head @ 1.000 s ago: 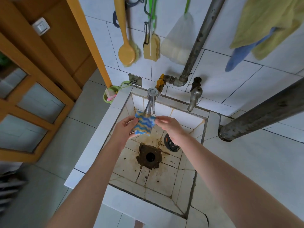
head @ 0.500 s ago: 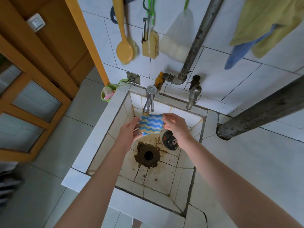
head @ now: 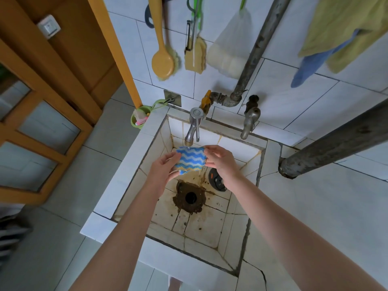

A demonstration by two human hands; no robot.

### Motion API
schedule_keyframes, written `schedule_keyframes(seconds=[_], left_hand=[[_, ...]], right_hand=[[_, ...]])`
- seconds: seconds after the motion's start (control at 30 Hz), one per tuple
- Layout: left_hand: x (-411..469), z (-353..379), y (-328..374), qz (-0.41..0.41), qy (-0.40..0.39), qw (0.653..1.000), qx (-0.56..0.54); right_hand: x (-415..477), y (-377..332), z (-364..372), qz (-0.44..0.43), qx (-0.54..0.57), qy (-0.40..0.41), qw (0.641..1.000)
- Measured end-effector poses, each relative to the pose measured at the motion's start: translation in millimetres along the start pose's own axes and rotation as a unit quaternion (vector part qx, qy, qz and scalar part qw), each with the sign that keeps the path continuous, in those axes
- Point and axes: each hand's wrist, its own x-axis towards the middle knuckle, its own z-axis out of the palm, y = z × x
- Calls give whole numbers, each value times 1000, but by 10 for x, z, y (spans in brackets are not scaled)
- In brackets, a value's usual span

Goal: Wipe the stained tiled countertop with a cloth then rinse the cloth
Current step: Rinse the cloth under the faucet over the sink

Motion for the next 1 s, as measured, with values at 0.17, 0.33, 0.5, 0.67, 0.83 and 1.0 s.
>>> schedule_keyframes(seconds=[0.17,0.33,0.5,0.67,0.83,1.0], left_hand=[[-22,-92,39,29,25,999,3],[-29,-177,78,46,44,998,-4],[-32,-179,95,58,47,997,-20],[10,-24,54,40,25,998,-34],[51,161,17,28,17,999,-35],[85,233,50,8,22,997,-67]], right_hand=[[47,-15,159,10,-7,0,1000],[71,-61,279,25,6,-4,1000],[93,-94,302,26,22,0,999],[71,-81,126,4,24,20,1000],[56,-63,-82,-9,32,45,998],[58,-77,-135,-6,49,50,998]])
